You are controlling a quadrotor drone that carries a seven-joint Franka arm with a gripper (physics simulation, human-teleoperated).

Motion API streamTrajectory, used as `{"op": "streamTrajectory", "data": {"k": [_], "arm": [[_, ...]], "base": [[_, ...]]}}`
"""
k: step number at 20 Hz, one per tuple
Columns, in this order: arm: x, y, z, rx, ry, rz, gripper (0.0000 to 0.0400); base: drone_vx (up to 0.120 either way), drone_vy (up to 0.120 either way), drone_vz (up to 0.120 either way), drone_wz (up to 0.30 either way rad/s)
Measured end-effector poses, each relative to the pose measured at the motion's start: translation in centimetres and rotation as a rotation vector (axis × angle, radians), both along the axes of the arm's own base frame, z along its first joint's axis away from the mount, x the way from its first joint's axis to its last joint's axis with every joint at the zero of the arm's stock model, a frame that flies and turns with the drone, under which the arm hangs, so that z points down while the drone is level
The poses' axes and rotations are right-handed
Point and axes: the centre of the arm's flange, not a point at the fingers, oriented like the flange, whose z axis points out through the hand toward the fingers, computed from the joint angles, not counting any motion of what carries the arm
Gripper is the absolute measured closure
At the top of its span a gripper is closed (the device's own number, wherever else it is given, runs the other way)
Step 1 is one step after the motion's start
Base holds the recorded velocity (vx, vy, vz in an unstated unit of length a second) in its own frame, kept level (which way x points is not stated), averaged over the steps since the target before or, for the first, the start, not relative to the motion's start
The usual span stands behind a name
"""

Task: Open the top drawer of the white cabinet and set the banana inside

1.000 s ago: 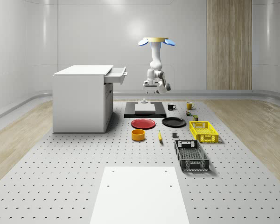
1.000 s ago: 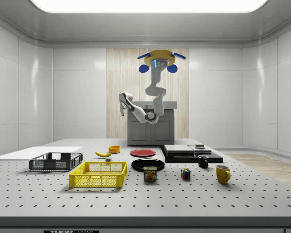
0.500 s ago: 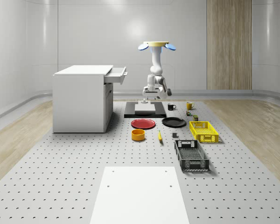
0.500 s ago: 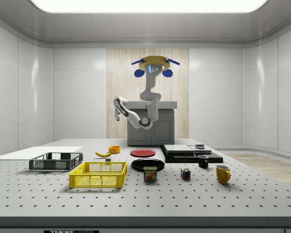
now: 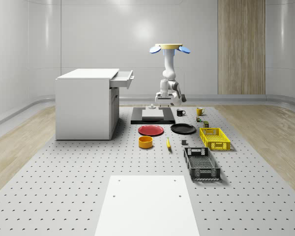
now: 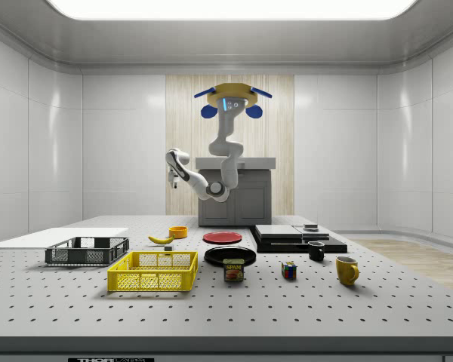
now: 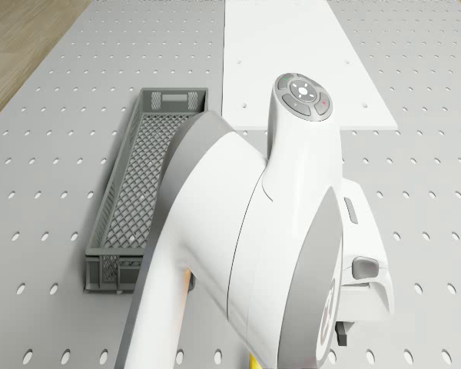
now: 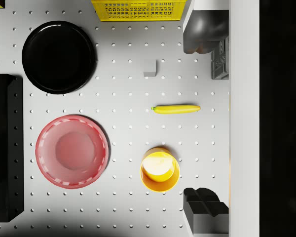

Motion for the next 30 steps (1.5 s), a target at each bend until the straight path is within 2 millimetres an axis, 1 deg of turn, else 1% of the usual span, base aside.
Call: {"op": "streamTrajectory", "data": {"k": [9,10,17,22,30], "arm": [[0.0,-0.01,0.0,0.0,0.0,0.0,0.0],[0.0,-0.01,0.0,0.0,0.0,0.0,0.0],[0.01,-0.02,0.0,0.0,0.0,-0.001,0.0],[0.01,-0.03,-0.01,0.0,0.0,-0.001,0.0],[0.01,-0.04,-0.01,0.0,0.0,-0.001,0.0]], "base": [[0.116,0.0,-0.116,0.0],[0.0,0.0,0.0,0.0],[0.0,0.0,-0.12,0.0],[0.0,0.112,-0.12,0.0],[0.0,0.0,-0.105,0.0]]}}
